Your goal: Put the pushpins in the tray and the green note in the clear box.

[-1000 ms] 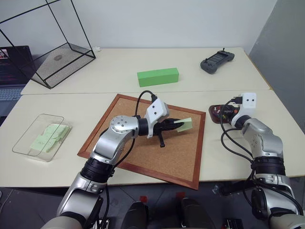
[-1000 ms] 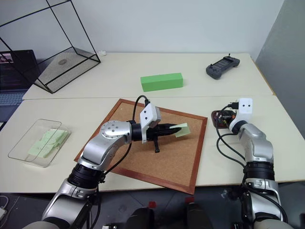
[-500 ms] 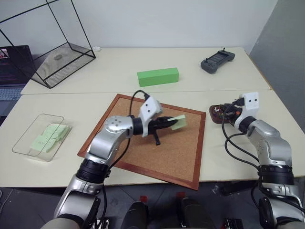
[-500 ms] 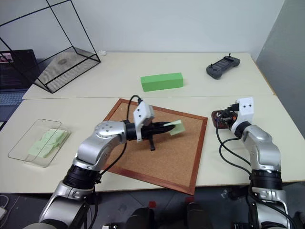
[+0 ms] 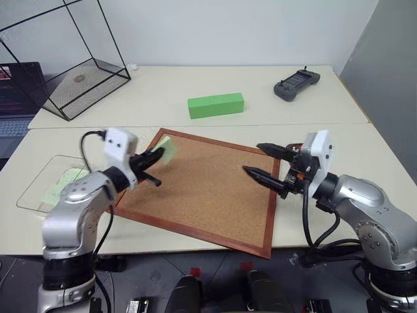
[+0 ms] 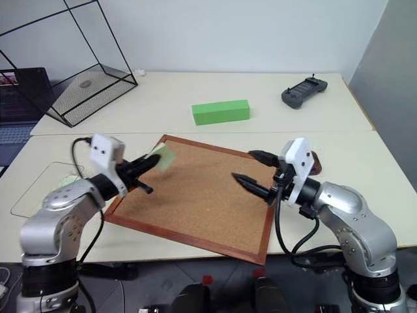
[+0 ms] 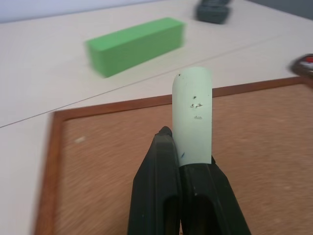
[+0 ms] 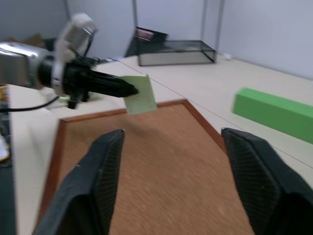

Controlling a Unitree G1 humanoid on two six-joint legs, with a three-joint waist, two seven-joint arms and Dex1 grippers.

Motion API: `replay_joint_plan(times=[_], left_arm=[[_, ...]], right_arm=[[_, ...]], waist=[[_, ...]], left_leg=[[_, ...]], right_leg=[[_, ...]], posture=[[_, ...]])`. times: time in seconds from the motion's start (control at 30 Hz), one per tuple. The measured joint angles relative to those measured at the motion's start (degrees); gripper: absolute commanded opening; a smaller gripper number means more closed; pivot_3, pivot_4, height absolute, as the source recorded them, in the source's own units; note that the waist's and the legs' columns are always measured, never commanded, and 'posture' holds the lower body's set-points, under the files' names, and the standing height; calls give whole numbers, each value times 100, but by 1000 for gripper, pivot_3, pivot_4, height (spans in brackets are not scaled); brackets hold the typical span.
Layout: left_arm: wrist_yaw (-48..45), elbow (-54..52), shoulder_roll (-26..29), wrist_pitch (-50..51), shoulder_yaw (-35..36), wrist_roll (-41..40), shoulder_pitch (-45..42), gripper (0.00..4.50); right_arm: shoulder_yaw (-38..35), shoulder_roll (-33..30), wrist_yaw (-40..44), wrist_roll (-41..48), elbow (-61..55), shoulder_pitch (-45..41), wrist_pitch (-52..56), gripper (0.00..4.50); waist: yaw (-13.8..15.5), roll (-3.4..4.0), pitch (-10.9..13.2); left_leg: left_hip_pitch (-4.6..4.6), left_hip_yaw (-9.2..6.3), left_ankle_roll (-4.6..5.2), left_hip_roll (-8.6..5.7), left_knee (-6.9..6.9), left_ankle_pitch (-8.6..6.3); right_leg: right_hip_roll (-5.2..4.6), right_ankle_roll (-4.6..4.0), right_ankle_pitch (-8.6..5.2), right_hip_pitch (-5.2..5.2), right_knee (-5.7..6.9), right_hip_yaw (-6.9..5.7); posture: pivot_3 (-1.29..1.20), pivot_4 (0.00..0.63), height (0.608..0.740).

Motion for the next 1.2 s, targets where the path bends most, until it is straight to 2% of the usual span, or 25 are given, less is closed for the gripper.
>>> replay_joint_plan(times=[0.27,0.43,0.67,0.83,1.2], left_arm=[[1733,-302,-214,-107,1493,489,439,0],[2260,-76,-219,-171,2216,477,395,0],[2462,984,-161,-311,2569,406,195,0],[2534,1011,-358,-341,2566,398,458,0],[2574,1266,-372,-455,2557,322,503,2144]], right_arm=[[321,309,212,382,278,-578,-25,4496],[493,361,396,382,466,-727,-186,4496],[631,445,453,361,698,-1038,-254,4496],[630,423,345,331,753,-1055,-251,4496],[626,339,171,331,746,-1021,-243,4500]], waist=[[9,-1,-1],[9,-1,-1],[1,-7,-4],[5,-10,-5],[3,-11,-5]], left_leg=[[0,-12,0,8,-5,0],[0,-9,-1,-1,-5,0],[0,-8,-1,0,-4,0],[-2,-13,-2,1,-8,-1],[-1,-14,-2,0,-7,-1]], right_leg=[[-7,-2,0,-2,0,-11],[-7,-2,0,-1,0,-12],[-7,-2,1,-2,0,-13],[-31,-2,1,-4,-2,-16],[-30,-2,1,-3,-1,-18]], posture=[[0,150,740],[0,150,740],[0,150,740],[0,150,740],[0,150,740]])
